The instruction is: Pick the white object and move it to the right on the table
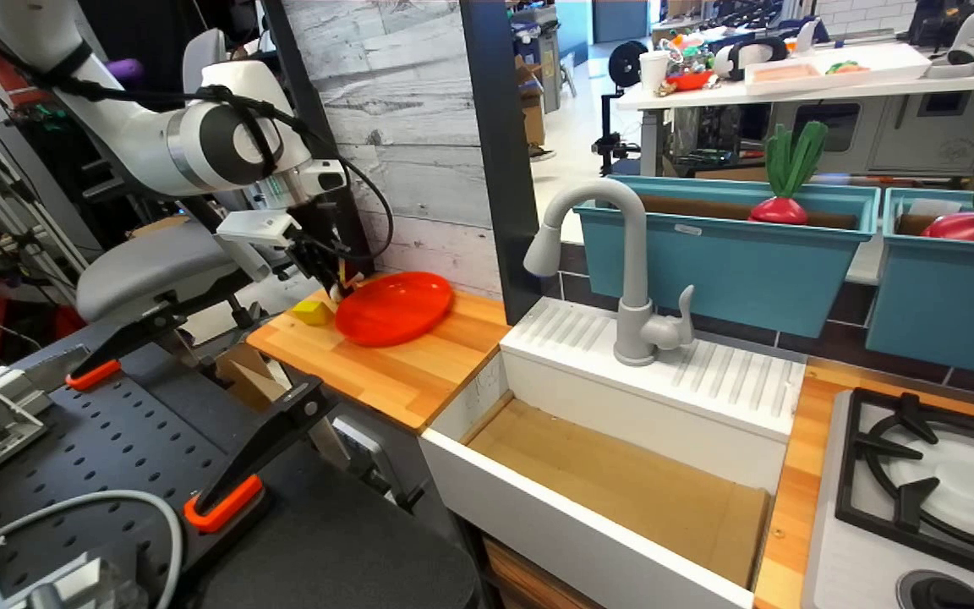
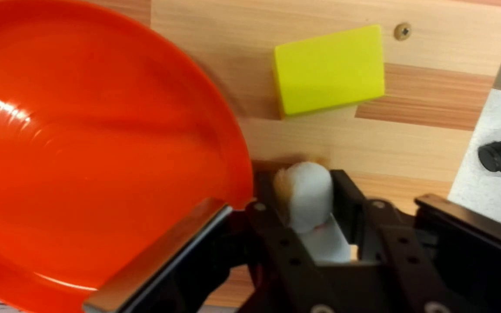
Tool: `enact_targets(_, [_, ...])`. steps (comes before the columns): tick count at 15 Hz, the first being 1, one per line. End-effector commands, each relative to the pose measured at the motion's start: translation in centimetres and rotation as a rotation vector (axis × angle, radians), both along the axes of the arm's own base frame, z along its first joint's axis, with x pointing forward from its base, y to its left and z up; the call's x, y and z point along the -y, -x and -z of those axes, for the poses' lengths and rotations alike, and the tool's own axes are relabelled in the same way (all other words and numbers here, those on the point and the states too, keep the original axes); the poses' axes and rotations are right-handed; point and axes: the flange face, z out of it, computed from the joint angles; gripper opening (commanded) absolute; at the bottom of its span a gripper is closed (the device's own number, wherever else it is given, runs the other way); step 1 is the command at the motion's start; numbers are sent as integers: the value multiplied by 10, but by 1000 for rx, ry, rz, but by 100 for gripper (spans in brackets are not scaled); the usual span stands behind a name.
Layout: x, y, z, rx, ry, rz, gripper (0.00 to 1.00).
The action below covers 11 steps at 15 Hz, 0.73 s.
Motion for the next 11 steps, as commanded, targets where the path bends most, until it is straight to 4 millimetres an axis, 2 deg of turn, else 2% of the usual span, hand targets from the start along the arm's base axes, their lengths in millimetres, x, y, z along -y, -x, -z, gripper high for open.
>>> enact_targets(1, [-11, 1, -17, 14, -10, -16, 69])
enact_targets(5, [-17, 17, -61, 57, -53, -3, 98])
enact_targets(8, [-13, 44, -99, 85, -63, 10, 100])
enact_targets(9, [-19, 17, -70, 67, -64, -6, 100])
enact_targets(11, [-17, 31, -90, 71, -68, 0, 100])
